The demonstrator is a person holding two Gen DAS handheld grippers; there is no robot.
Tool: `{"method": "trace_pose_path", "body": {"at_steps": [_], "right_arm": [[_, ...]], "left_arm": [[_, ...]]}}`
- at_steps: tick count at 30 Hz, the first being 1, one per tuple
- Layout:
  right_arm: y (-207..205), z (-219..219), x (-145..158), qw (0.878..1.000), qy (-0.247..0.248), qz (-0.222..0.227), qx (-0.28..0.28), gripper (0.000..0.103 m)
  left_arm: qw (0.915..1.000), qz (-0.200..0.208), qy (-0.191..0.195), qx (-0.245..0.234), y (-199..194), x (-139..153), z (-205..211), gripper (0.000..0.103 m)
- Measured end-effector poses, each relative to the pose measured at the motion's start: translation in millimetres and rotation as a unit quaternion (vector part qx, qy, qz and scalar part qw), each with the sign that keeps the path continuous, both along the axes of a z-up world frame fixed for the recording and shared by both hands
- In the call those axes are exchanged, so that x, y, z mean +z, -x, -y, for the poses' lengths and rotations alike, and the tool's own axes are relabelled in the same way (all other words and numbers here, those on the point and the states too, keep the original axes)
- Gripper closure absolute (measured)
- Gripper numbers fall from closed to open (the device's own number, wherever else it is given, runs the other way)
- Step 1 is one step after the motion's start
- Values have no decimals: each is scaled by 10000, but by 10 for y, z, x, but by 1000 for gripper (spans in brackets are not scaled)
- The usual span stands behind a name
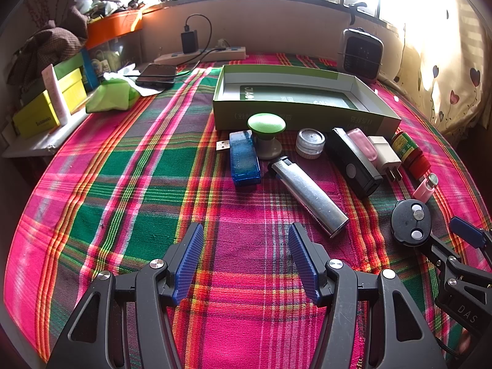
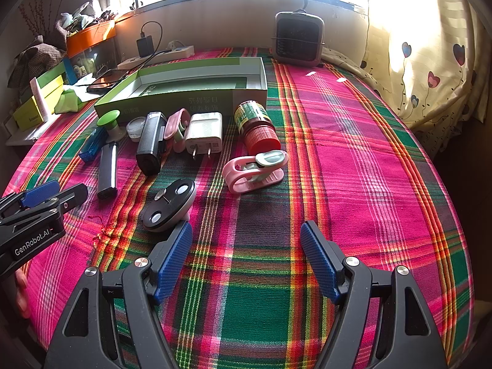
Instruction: Organize rigid objects
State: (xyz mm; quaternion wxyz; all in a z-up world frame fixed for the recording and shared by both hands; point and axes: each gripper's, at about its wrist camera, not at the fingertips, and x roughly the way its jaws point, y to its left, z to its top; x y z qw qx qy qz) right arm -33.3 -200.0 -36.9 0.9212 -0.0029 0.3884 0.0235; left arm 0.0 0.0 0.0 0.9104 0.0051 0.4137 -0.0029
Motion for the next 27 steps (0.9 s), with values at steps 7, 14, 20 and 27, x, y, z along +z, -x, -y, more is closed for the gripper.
{"method": "trace_pose_path", "body": {"at_steps": [7, 14, 20, 27], "right_arm": [[1, 1, 1, 10000, 0, 0, 0, 30], [2, 1, 0, 10000, -1, 2, -1, 30], [-4, -10, -13, 10000, -1, 13, -3, 30], [27, 22, 3, 9999, -61, -61, 89, 30]], "left_arm": [[10000, 0, 0, 0, 0, 0, 0, 46], [10000, 0, 1, -9, 0, 0, 0, 46], [10000, -2, 2, -77, 4, 29, 5, 46], [9994, 15, 101, -322, 59, 11, -38, 46]]}}
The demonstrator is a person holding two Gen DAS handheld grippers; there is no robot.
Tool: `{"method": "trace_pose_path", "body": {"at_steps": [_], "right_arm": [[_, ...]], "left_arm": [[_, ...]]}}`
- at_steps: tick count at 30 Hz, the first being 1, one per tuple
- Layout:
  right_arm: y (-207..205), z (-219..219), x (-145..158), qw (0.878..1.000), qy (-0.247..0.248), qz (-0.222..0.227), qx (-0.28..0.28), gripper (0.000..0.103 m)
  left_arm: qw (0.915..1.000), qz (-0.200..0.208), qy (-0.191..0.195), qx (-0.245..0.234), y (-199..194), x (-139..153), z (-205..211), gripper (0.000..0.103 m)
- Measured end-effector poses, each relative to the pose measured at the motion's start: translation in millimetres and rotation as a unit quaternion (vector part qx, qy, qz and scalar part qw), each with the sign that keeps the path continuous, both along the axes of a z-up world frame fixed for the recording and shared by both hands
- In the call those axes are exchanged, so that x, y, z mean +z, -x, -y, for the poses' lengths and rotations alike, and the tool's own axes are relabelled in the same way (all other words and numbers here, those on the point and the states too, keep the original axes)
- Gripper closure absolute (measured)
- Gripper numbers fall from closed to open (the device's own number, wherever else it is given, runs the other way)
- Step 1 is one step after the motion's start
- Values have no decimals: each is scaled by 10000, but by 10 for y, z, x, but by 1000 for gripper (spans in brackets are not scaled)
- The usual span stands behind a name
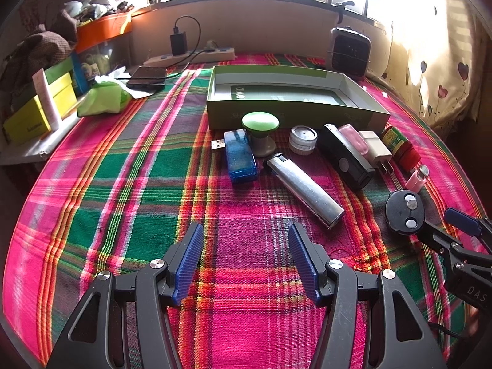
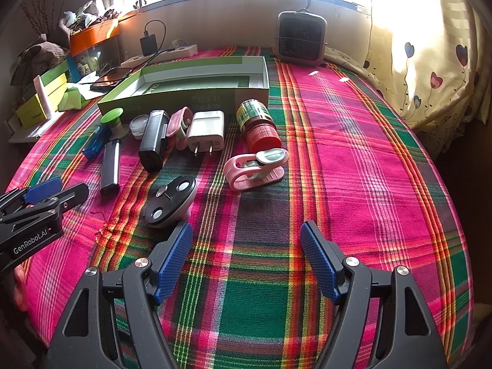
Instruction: Organize rigid objects
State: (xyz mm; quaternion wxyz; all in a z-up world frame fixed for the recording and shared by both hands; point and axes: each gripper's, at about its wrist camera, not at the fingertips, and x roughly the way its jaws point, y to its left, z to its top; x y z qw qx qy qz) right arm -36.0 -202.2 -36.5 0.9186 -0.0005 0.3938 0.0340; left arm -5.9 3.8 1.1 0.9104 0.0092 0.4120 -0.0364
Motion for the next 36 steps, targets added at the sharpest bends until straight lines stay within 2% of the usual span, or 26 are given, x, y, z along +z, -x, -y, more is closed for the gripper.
{"method": "trace_pose_path", "body": {"at_steps": [5, 9, 20, 22, 25, 29, 36], "right_arm": [[24, 100, 57, 9987, -501, 84, 27, 30], [61, 44, 153, 9962, -768, 302, 282, 30], [-122, -191, 66, 9956, -705, 6, 623, 31], [-142, -204, 58, 9959, -657, -42, 621, 39], [-171, -209, 60, 9965, -600, -62, 586, 45], [-199, -224, 59, 9965, -592, -67, 584, 49], [-208, -220, 56, 9965, -622, -51, 564, 61]], "left_arm": [[9995, -79, 290, -48, -25, 23, -130, 46], [9991, -152, 387, 4, -67, 30, -232, 46], [9966, -362, 736, -93, -326, 68, -333, 46], [9964, -377, 751, -82, -400, 82, -332, 46], [9964, -340, 776, -101, -484, 106, -314, 46], [9964, -390, 745, -60, -596, 79, -299, 47], [9972, -382, 641, -34, -759, 59, -285, 47]]}}
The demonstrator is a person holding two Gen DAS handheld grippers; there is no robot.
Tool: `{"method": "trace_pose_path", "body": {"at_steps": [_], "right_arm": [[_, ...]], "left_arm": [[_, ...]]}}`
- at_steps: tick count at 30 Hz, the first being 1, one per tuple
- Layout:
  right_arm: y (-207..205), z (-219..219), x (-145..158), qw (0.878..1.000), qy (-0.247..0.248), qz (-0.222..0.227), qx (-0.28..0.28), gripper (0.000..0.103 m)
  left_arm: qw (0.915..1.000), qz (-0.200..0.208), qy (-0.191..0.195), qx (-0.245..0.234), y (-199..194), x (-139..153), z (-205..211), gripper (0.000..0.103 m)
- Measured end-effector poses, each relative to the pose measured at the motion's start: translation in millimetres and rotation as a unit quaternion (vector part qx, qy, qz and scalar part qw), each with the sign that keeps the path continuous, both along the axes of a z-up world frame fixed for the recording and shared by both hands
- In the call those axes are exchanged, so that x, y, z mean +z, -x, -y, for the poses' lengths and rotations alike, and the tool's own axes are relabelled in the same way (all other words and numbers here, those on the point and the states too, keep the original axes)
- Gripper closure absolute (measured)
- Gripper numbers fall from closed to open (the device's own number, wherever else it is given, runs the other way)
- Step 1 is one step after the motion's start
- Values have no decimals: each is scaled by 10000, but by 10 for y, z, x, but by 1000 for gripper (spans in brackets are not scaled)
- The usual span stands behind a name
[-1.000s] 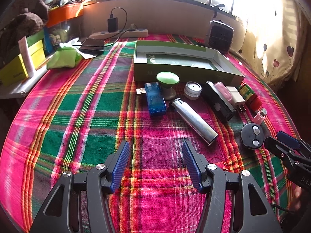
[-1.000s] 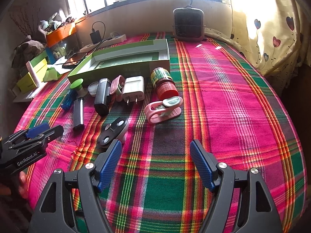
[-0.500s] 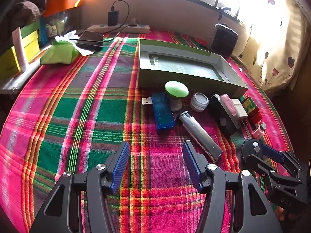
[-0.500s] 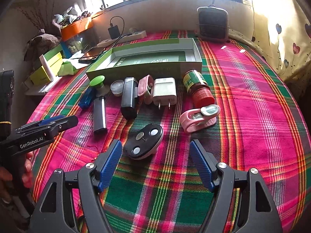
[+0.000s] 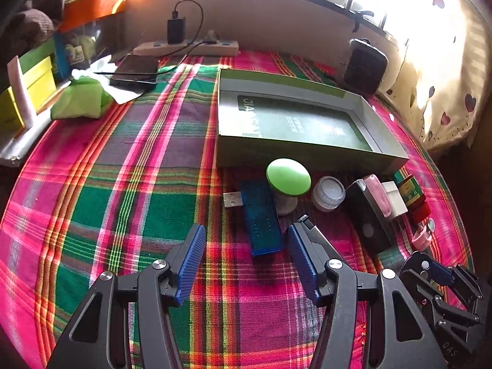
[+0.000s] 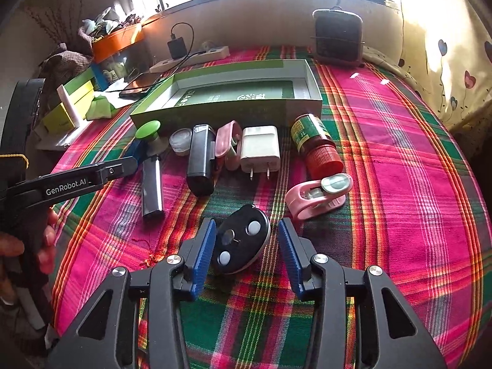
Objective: Organize rigid objects
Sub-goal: 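Grasp the blue USB stick with the left tool while the right tool grasps the black round clip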
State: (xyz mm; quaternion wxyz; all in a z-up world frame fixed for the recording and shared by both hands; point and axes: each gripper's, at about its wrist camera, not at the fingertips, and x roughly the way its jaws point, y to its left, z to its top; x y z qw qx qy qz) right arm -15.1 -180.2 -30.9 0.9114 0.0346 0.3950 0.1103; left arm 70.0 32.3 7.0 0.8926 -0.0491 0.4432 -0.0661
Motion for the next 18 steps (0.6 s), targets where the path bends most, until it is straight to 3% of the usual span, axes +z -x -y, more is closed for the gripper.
{"method": "trace_pose_path", "body": {"at_steps": [6, 10, 18], "right_arm": [[0, 7, -2, 10000, -41, -1, 13, 69], [0, 22, 0, 10000, -80, -9, 9, 74], [1, 23, 0, 9999, -104, -19, 43, 75]], "left_arm": [[9999, 52, -159, 33, -69, -12, 18, 52], [9998, 69, -149, 77, -87, -14, -7, 61], [9998, 86, -121, 122, -120, -17, -50, 76]]}}
